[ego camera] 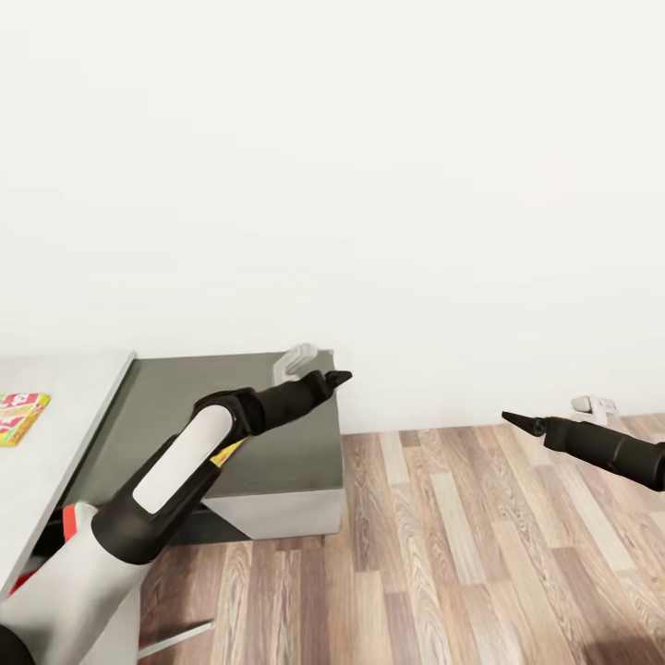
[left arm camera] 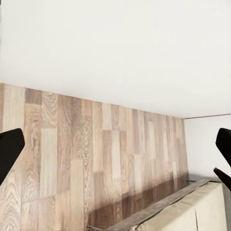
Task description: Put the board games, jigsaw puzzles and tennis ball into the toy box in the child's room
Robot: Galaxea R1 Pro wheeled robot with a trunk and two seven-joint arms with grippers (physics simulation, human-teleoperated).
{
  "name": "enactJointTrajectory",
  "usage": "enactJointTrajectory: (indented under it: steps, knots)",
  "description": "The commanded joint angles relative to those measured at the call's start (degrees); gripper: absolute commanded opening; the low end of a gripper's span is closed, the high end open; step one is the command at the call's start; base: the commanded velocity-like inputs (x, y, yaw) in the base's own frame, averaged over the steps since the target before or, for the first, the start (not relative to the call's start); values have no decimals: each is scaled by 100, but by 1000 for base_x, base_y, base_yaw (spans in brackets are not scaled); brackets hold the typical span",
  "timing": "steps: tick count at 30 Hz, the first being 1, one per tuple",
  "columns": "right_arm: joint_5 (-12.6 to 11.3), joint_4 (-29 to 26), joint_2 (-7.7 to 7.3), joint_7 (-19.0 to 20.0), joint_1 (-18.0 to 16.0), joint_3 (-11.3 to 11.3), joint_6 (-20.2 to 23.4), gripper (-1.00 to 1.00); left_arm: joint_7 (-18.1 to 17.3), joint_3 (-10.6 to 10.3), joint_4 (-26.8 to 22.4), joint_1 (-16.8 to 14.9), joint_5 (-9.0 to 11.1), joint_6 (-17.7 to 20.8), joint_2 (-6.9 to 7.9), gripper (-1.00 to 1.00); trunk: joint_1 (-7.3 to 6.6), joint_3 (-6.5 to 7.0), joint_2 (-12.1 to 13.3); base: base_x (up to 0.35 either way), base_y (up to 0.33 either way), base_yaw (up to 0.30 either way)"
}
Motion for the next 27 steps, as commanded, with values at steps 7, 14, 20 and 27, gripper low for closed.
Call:
enactJointTrajectory:
  steps: [7, 14, 20, 27]
  knots:
    - [35, -3, 0, 45, -7, 13, 37, 100, 40, -3, -1, 1, -100, 0, -57, 100, 5, -9, -10, 95, -72, 0]
    - [35, -3, 5, 45, -7, 34, 36, 100, 57, 5, 5, 4, -147, 7, -92, 100, 5, -9, -10, 30, -23, 0]
    - [35, -3, 7, 41, -7, 46, 32, 100, 69, 34, 8, 5, -153, 14, -96, 100, 5, -9, -10, 10, -8, 0]
    - [35, -3, 8, 38, -7, 56, 29, 100, 77, 62, 10, 8, -124, 23, -50, 100, 5, -9, -10, 4, -3, 0]
